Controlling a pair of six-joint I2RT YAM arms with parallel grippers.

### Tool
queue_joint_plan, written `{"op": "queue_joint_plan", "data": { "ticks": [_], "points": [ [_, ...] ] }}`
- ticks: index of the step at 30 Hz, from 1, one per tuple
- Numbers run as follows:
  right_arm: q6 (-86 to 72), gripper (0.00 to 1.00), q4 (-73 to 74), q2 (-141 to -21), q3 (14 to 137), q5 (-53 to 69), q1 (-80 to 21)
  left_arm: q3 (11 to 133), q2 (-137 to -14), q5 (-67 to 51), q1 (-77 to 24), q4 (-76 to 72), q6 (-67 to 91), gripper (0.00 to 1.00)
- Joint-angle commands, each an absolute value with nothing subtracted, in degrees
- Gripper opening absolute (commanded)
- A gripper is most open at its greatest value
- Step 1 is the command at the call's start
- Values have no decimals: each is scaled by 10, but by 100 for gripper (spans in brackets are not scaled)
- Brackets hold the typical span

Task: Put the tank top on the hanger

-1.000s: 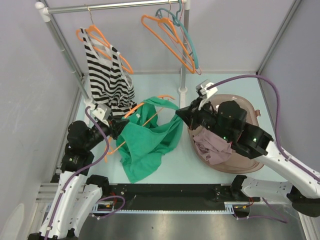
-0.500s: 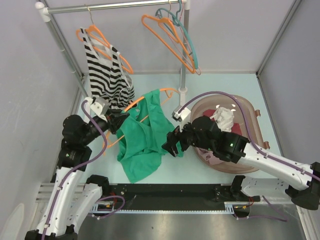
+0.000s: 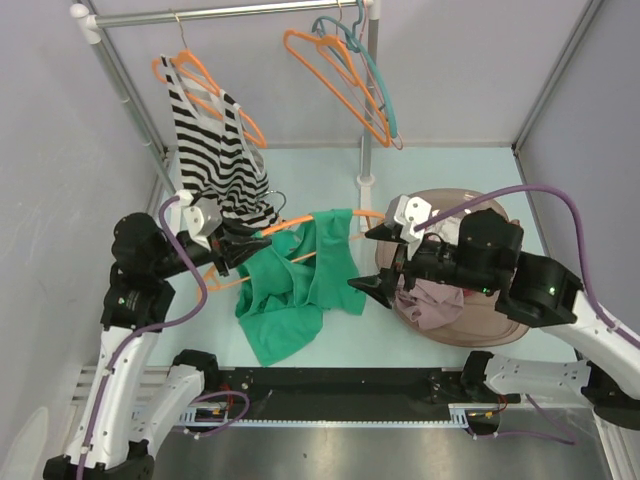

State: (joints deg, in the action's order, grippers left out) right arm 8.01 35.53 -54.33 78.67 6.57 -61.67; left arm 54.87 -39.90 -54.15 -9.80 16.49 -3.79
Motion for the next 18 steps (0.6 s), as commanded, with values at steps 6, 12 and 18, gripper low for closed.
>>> {"op": "queue_joint_plan", "data": {
  "ticks": [6,12,18],
  "points": [
    [211,93,439,-631,916,198,-585,663,-423,-720,-94,307,-102,0],
    [232,92,438,-669,938,269,-553,657,-413,-739,-95,353,-114,0],
    [233,73,470,-708,947,315,-548,645,-401,-737,-95,357,-115,0]
  ]
}}
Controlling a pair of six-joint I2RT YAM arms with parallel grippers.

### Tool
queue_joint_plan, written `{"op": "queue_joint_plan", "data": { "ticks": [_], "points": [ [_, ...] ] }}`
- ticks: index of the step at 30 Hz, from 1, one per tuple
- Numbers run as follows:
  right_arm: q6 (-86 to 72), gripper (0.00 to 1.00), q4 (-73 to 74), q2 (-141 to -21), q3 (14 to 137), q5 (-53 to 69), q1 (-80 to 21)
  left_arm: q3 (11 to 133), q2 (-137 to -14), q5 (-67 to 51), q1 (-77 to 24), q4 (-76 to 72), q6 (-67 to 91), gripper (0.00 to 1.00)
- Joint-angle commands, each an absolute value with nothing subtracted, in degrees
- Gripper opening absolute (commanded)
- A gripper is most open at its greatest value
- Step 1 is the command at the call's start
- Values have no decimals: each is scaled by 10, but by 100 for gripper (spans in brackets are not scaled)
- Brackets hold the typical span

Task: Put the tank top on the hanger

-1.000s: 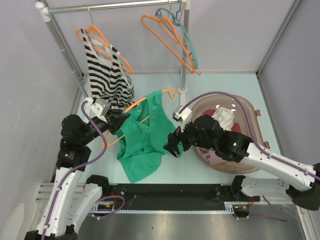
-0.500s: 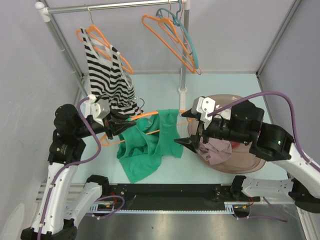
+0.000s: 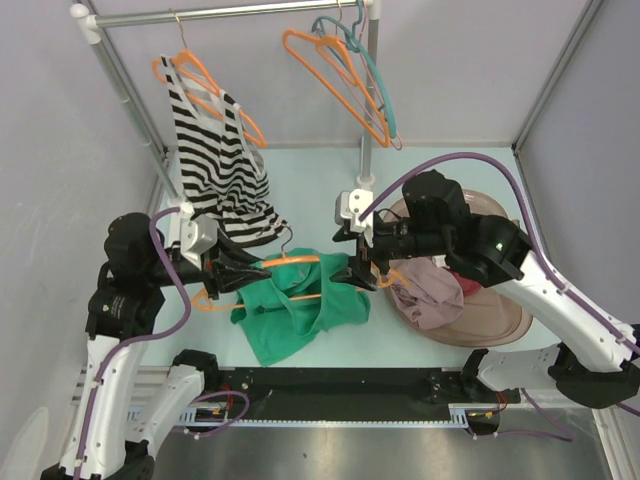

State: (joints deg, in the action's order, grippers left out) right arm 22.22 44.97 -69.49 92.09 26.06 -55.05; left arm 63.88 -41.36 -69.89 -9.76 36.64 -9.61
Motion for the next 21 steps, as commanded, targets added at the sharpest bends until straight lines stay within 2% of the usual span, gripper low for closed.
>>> {"op": "queue_joint_plan", "data": {
  "ticks": [1,6,8,9,10,13,15,16,17,18,20,21],
  "points": [
    [233,68,479,-711,947,320,-547,646,-400,-737,-95,359,-114,0],
    [236,55,498,-718,950,361,-542,650,-401,-738,-95,365,-120,0],
    [236,41,498,-718,951,382,-541,650,-403,-742,-95,370,-124,0],
    [236,32,497,-717,952,387,-540,650,-403,-744,-95,372,-125,0],
    [236,18,497,-717,952,388,-540,649,-405,-745,-95,374,-126,0],
    [235,0,497,-719,950,386,-541,649,-406,-741,-95,376,-127,0],
    [233,0,497,-718,947,380,-540,650,-403,-731,-95,377,-129,4],
    [230,0,493,-719,944,376,-541,652,-403,-723,-95,377,-129,11],
    [224,0,489,-715,937,367,-541,653,-402,-715,-95,377,-130,37],
    [222,0,482,-714,934,363,-541,653,-399,-689,-95,378,-132,51],
    [210,0,471,-709,925,352,-541,657,-399,-666,-95,377,-131,73],
    [207,0,462,-703,916,350,-541,658,-399,-653,-95,374,-127,78]
  ]
}}
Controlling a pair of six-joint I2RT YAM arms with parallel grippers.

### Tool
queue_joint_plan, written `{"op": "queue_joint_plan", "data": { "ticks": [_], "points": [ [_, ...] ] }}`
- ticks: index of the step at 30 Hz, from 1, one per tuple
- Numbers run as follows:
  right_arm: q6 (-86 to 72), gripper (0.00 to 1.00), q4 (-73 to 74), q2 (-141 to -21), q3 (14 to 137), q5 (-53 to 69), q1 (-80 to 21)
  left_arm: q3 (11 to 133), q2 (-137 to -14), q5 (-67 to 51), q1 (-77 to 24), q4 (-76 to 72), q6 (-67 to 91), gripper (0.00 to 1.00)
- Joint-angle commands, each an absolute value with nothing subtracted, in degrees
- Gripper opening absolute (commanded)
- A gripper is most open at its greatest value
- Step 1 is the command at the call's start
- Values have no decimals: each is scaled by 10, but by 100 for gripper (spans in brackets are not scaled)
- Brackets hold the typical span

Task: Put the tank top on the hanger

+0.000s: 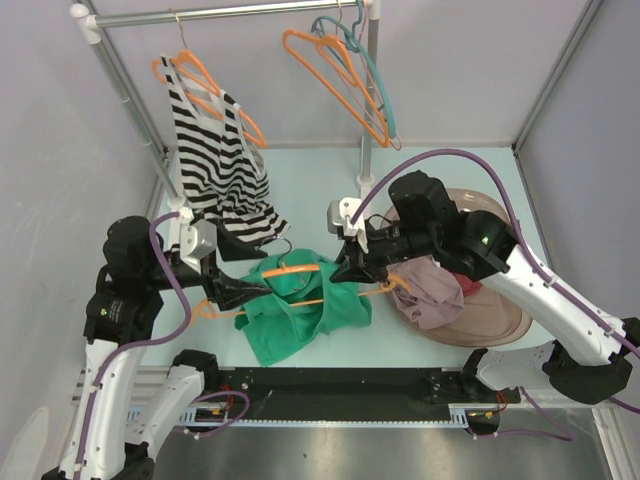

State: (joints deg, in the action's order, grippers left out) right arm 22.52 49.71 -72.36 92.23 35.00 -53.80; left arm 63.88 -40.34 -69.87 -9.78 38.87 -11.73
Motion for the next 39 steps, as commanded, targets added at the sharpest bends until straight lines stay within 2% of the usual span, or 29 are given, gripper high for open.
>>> {"op": "queue_joint_plan", "data": {
  "ticks": [1,2,3,9,14,21,28,39],
  "points": [
    [204,0,457,-700,911,345,-541,660,-400,-632,-95,370,-123,85],
    [195,0,454,-697,906,340,-541,661,-401,-622,-95,366,-120,97],
    [192,0,446,-691,895,334,-540,661,-404,-613,-95,355,-112,99],
    [143,0,404,-663,847,279,-527,658,-402,-474,-95,272,-61,99],
    [84,0,358,-619,795,206,-464,650,-413,-373,-90,188,-23,99],
    [66,0,406,-602,827,121,-401,628,-450,-201,-81,114,29,99],
    [54,0,432,-615,876,-16,-392,548,-437,-186,-74,62,30,99],
    [52,0,394,-751,1028,-80,-394,524,-439,-171,-62,79,29,99]
  ]
}}
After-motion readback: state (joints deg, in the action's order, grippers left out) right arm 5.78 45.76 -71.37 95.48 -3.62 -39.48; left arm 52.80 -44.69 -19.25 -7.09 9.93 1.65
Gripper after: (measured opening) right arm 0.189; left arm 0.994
